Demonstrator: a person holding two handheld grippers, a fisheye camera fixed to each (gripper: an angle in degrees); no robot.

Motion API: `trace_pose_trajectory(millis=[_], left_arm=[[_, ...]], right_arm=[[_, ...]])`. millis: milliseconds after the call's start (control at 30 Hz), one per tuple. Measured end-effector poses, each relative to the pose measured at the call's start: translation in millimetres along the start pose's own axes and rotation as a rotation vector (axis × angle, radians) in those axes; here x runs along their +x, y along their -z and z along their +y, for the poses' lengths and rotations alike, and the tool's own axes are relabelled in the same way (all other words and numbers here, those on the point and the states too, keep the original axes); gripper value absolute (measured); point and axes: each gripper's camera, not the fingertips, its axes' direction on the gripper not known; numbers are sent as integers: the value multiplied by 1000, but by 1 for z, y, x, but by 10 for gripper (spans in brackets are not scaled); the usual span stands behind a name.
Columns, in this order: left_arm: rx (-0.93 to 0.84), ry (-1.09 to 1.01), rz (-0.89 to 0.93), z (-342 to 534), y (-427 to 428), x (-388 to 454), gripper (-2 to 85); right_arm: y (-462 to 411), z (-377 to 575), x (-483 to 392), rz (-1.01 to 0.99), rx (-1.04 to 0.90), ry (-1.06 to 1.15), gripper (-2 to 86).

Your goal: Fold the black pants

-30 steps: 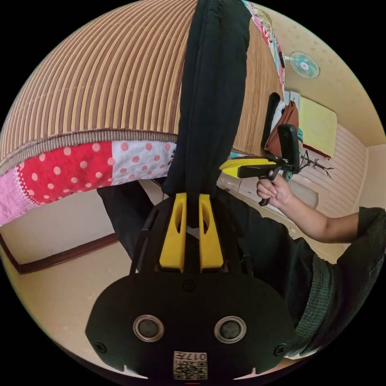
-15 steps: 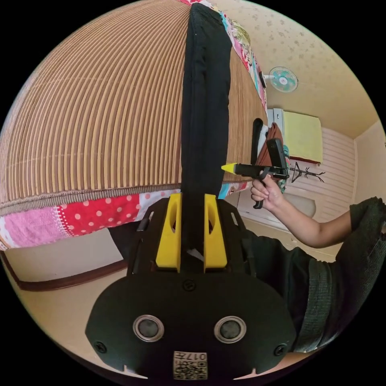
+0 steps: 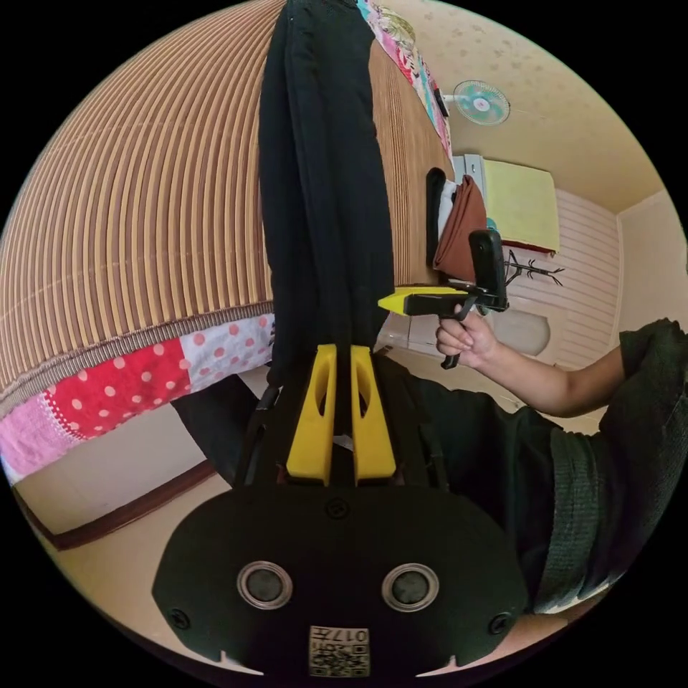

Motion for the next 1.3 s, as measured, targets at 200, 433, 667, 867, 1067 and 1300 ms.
trace_pose_trajectory(millis=[200,433,667,867,1067,1300], left_arm=[[-55,65,-80,-18,-31,-25,49],[-61,10,-150,-42,-7,-38,88],[250,-7,230,-118,49,-89,139],[267,-28,203,-229,52,-115,167],[213,-86,155,-307,31,-111,135],[186,-53,224,-334,-11,-131,58]], right_arm=[[-4,-19,40,77,-20,-103,39],[55,-57,81,-17,40,-11,90],[119,-158,167,-129,172,-29,147],[143,-264,217,-236,224,-16,162],[146,-339,265,-352,208,-18,133],[151,-374,298,-301,170,11,50]])
